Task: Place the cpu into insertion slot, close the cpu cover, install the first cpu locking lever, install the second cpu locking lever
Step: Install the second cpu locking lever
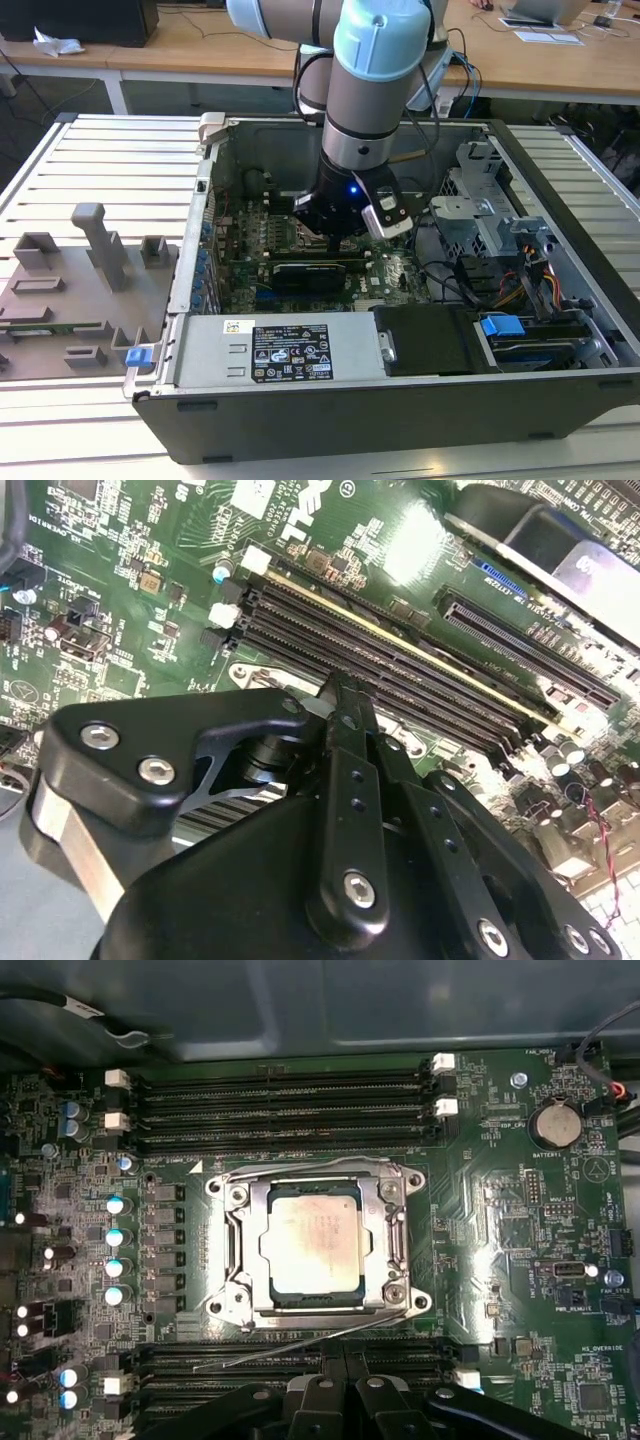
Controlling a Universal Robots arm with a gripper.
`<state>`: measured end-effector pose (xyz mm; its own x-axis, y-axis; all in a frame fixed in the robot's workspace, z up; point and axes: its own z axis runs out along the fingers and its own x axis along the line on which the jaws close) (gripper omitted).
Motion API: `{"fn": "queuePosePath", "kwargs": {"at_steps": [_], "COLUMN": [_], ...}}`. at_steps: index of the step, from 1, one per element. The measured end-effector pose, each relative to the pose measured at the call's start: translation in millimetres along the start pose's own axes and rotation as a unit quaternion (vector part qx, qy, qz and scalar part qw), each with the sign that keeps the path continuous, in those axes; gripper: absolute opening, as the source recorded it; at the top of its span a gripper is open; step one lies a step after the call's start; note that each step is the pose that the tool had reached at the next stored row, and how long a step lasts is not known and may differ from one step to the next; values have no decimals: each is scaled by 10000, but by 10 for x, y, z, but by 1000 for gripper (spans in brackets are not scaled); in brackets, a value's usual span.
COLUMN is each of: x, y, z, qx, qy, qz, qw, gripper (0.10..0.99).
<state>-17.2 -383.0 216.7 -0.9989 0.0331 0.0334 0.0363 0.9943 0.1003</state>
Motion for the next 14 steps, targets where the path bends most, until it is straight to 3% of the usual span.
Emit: {"fn": "queuePosePath", "kwargs": {"at_steps": [14], "x": [-3], "y": [-9], "z": [87], "qx": [-1], "qy": [0], "qz": [0], "qw": [10000], "gripper": [106]}}
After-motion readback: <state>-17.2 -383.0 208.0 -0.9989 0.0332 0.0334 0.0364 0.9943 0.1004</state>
